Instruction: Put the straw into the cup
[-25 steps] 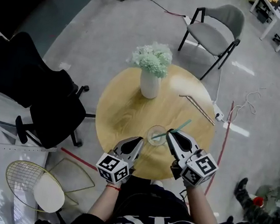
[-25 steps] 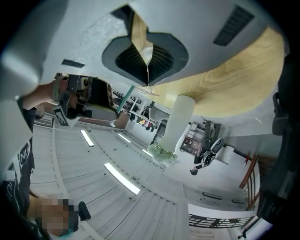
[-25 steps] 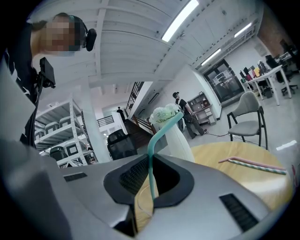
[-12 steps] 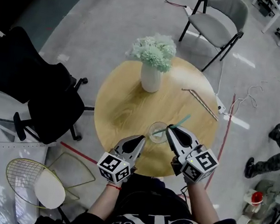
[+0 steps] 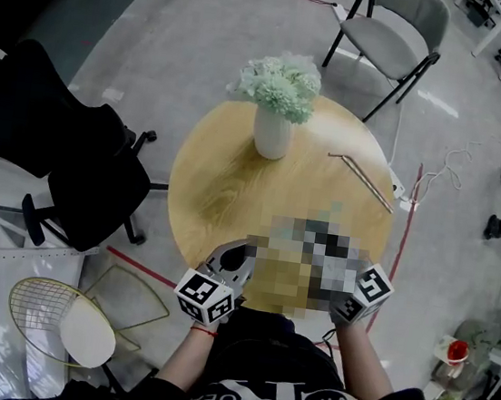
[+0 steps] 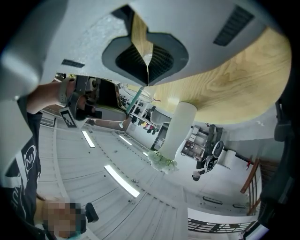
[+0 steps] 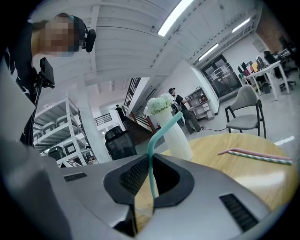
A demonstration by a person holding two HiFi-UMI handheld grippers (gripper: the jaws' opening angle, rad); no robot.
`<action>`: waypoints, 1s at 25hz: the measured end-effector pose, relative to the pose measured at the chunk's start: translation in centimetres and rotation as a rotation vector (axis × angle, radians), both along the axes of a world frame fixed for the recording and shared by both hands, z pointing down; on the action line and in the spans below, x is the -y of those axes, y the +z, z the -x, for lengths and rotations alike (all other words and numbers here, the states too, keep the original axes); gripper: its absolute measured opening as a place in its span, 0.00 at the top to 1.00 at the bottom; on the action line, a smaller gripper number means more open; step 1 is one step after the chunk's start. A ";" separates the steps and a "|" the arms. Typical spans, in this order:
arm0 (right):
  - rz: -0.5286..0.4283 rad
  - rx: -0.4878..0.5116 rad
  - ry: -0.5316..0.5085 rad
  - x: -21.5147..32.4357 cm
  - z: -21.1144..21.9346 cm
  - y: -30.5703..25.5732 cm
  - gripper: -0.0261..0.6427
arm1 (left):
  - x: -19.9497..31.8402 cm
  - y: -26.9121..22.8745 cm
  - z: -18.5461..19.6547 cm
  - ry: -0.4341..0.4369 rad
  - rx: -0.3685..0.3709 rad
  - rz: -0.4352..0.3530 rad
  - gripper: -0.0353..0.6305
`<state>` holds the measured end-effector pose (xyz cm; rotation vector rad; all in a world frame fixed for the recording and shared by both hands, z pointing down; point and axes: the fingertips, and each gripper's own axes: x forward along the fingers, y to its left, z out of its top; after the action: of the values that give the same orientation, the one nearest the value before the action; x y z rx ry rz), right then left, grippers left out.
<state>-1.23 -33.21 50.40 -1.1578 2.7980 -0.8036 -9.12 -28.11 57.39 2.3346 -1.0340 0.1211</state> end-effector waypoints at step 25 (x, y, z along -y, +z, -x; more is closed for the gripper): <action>0.073 -0.065 0.058 -1.0 -2.0 2.8 0.92 | -1.1 0.1 0.2 -0.017 -0.004 0.011 0.93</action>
<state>0.76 -32.16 53.22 -1.2917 2.7935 -0.8863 -9.29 -26.98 57.44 2.3149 -1.0482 0.1150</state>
